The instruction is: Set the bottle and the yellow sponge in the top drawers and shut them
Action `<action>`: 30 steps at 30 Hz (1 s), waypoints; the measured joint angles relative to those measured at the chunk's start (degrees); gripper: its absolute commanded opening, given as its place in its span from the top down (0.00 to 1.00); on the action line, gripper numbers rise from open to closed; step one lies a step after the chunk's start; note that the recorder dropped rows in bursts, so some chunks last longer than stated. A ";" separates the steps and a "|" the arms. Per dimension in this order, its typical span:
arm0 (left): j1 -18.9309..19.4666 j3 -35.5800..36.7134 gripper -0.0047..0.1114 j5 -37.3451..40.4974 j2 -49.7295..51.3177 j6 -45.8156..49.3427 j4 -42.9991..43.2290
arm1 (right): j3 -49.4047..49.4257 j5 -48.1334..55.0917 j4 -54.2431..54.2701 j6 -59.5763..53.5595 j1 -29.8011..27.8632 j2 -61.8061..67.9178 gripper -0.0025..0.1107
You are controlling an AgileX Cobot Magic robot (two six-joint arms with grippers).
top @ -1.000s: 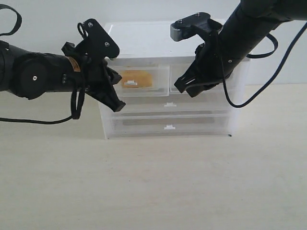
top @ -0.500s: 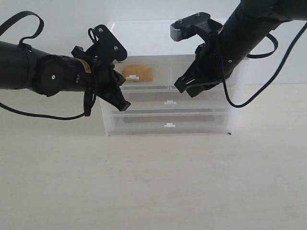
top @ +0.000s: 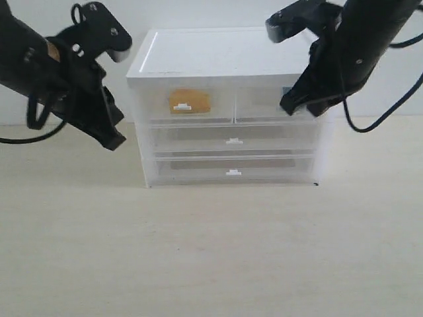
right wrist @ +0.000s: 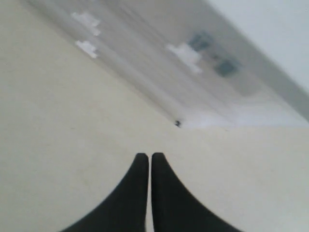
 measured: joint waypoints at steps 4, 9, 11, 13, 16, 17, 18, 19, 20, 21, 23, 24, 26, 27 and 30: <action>1.95 1.76 0.92 4.25 -9.19 -5.10 -0.22 | 2.44 0.25 -12.96 12.52 0.00 -8.41 0.98; 7.16 12.32 0.92 4.60 -19.44 -10.57 -0.83 | 16.39 -5.59 -19.15 22.16 -0.11 -22.16 0.98; 8.38 17.11 0.92 2.07 -24.31 -11.34 -3.33 | 22.66 -8.07 -19.41 23.66 -0.11 -27.62 0.98; 8.72 23.14 0.92 -2.76 -29.77 -11.34 -6.33 | 29.87 -13.11 -19.41 25.57 -0.11 -33.55 0.98; 8.72 30.57 0.92 -11.34 -37.73 -11.34 -11.96 | 40.84 -25.01 -19.28 29.53 -0.11 -46.27 0.98; 8.72 31.52 0.92 -12.41 -39.08 -11.34 -12.81 | 42.86 -27.21 -19.28 30.38 -0.11 -49.02 0.98; 8.72 32.61 0.92 -13.39 -40.73 -11.34 -13.52 | 44.70 -29.19 -19.28 31.12 -0.11 -51.75 0.98; 8.72 33.84 0.92 -14.38 -42.71 -11.34 -13.80 | 46.34 -30.78 -19.41 31.50 -0.11 -54.46 0.98; 8.72 35.73 0.92 -15.42 -45.76 -11.43 -14.71 | 48.73 -32.59 -19.50 32.12 -0.11 -59.16 0.98; 8.72 36.77 0.92 -15.83 -47.53 -11.43 -14.94 | 49.83 -33.09 -19.50 32.35 -0.11 -61.72 0.98; 8.72 38.62 0.92 -16.80 -51.25 -11.43 -15.33 | 51.71 -33.73 -19.60 32.48 -0.11 -66.72 0.98; 8.72 39.29 0.92 -17.06 -52.75 -11.47 -15.60 | 52.43 -33.73 -19.60 32.65 -0.11 -68.69 0.98; 8.72 40.87 0.92 -17.78 -56.83 -11.58 -16.16 | 54.32 -33.85 -19.60 32.75 -0.11 -73.45 0.98; 8.72 41.49 0.92 -18.20 -58.44 -11.58 -16.50 | 55.11 -33.85 -19.60 32.88 -0.11 -75.34 0.98; 8.72 43.97 0.92 -19.06 -64.23 -11.70 -16.71 | 58.32 -34.17 -19.68 32.88 -0.11 -81.91 0.98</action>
